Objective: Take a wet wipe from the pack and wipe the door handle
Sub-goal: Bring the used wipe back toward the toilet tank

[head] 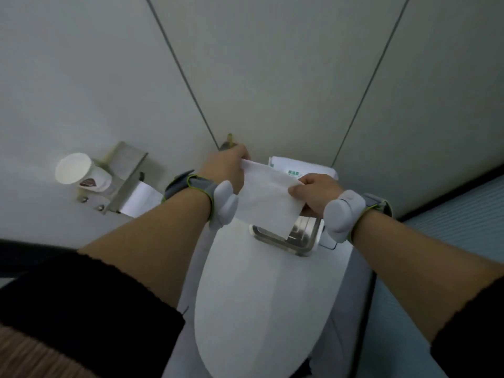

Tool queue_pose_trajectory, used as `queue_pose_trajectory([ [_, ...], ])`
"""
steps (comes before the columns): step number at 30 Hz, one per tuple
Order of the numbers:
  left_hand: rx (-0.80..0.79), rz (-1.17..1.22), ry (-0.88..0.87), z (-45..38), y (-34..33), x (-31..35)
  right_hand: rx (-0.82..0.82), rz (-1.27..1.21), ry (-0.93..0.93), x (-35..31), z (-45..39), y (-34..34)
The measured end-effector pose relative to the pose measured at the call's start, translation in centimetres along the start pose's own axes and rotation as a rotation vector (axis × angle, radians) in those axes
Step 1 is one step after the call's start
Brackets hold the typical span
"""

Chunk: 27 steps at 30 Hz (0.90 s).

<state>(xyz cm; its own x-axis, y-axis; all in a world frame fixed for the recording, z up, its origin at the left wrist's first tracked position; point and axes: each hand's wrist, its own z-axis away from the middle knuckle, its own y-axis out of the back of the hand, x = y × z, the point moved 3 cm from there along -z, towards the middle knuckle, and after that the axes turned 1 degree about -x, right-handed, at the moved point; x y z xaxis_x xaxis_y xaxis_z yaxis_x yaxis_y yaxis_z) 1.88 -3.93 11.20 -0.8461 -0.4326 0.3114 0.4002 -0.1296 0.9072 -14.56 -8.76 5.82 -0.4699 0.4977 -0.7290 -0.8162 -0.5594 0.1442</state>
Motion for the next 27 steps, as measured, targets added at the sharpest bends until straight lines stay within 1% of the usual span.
queue_pose_trajectory([
  [2, -0.048, 0.021, 0.014, -1.1, -3.7, 0.1, 0.034, -0.105, -0.084, 2.9, -1.4, 0.9],
  [4, -0.086, 0.038, 0.025, -1.6, -5.9, -0.2, 0.058, -0.112, -0.108, 4.5, -2.0, 1.1],
  [6, -0.094, 0.041, 0.027, -2.8, -9.2, -0.2, 0.095, -0.057, -0.138, 6.7, -3.6, 1.6],
  [9, -0.097, 0.041, 0.039, -3.5, -11.9, -0.5, 0.130, 0.033, -0.135, 8.6, -5.1, 1.7],
  [11, -0.132, 0.038, 0.041, -4.5, -14.7, -0.8, 0.147, 0.078, -0.142, 10.7, -7.2, 1.5],
  [15, -0.158, 0.025, 0.061, -4.9, -17.3, -1.3, 0.165, 0.136, -0.128, 12.1, -9.3, 1.1],
  [17, -0.127, 0.003, 0.072, -4.9, -18.7, -1.7, 0.218, 0.167, -0.113, 13.0, -10.3, 1.2],
  [19, -0.118, -0.009, 0.050, -4.5, -19.8, -1.8, 0.295, 0.254, -0.079, 13.6, -10.5, 1.5],
  [21, -0.184, 0.014, 0.003, -4.4, -20.5, -1.8, 0.352, 0.313, -0.034, 13.6, -10.6, 1.9],
  [25, -0.363, -0.031, -0.059, -4.3, -21.7, -1.9, 0.398, 0.320, 0.012, 12.9, -11.0, 1.8],
  [27, -0.401, -0.048, -0.062, -4.2, -22.2, -2.1, 0.430, 0.345, 0.021, 12.9, -10.9, 1.5],
])
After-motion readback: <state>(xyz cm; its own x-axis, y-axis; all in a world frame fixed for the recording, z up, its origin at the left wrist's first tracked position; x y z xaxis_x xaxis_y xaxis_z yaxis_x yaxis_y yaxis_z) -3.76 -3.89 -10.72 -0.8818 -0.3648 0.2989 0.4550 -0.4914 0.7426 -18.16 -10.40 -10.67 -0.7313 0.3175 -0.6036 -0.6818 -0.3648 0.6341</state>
